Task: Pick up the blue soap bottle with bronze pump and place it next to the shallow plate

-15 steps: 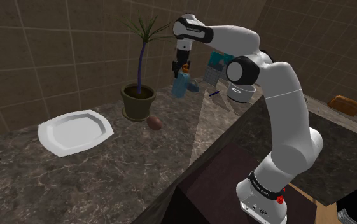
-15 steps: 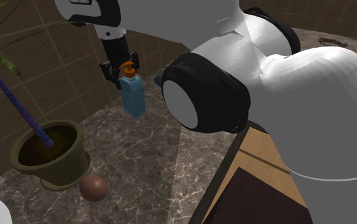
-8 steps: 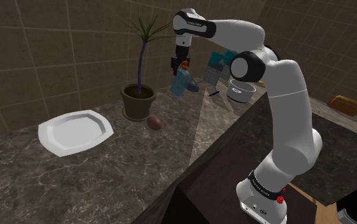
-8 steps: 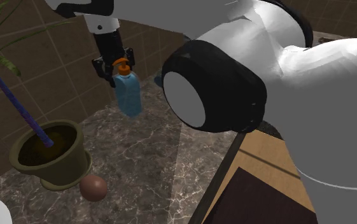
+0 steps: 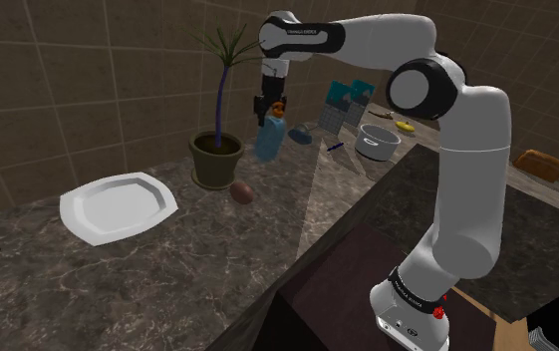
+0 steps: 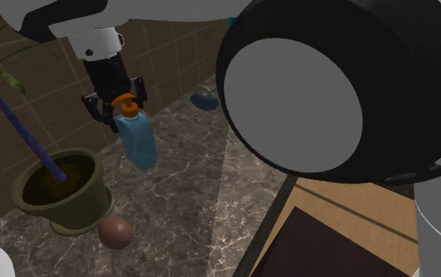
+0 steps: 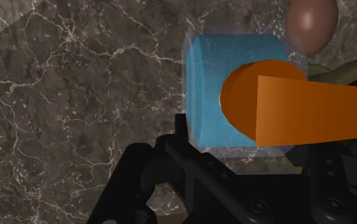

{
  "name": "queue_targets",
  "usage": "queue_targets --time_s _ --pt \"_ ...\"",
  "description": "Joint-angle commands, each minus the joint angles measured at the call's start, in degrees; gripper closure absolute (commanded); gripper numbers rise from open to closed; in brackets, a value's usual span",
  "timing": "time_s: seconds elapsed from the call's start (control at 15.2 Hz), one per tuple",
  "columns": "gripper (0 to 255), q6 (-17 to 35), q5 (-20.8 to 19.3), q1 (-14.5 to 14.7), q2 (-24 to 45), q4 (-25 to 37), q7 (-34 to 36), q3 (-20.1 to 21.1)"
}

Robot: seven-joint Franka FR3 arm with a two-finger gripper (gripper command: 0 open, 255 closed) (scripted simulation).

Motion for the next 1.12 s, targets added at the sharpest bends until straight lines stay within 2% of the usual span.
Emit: queue_targets --time_s 0.0,0.53,1.06 --pt "255 1.22 -0.18 1.79 -2.94 -4.06 2.11 0.5" --pt "255 4.96 -0.25 8.4 -9.39 -13.69 11.12 3.48" --pt "255 7.12 -0.16 13.62 -12.25 -17.92 20.8 8.24"
